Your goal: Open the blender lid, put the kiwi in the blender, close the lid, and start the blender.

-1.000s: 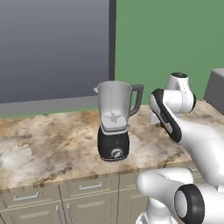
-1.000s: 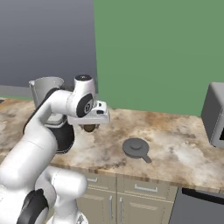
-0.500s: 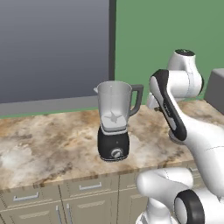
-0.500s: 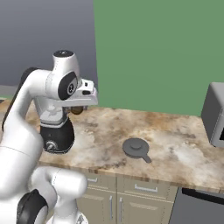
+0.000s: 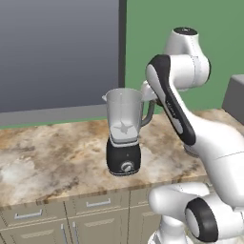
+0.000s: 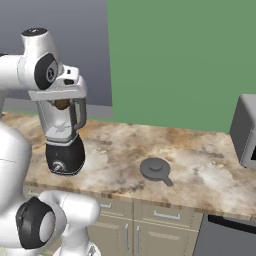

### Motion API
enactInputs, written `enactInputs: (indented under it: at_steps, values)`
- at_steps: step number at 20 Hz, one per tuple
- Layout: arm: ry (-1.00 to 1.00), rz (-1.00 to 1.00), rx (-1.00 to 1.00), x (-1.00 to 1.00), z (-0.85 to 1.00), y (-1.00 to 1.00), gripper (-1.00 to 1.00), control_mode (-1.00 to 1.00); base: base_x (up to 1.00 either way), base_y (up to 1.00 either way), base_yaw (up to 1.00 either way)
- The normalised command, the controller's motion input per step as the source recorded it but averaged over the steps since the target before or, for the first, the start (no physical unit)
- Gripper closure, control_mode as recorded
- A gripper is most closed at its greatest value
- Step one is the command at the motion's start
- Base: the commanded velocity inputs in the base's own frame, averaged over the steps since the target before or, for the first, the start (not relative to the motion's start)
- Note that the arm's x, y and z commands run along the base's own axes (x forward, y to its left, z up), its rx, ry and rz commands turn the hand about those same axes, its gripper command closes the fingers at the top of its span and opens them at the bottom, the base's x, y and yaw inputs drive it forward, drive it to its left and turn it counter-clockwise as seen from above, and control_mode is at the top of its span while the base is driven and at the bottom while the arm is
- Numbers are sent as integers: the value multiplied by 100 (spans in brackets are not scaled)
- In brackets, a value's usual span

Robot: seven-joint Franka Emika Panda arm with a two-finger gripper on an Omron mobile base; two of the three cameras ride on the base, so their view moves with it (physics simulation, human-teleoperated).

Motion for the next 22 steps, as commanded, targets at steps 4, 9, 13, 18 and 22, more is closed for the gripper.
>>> enactInputs:
  at_steps: [4, 9, 13, 18, 22]
  values:
    - [0, 0, 0, 8, 41, 71, 100, -100, 0, 0, 0]
    - [0, 0, 0, 45, 4, 52, 100, -100, 0, 0, 0]
    - [1, 0, 0, 54, -25, 26, 100, -100, 0, 0, 0]
    - [0, 0, 0, 37, -62, 5, 100, -100, 0, 0, 0]
    - [0, 0, 0, 18, -80, 0, 100, -100, 0, 0, 0]
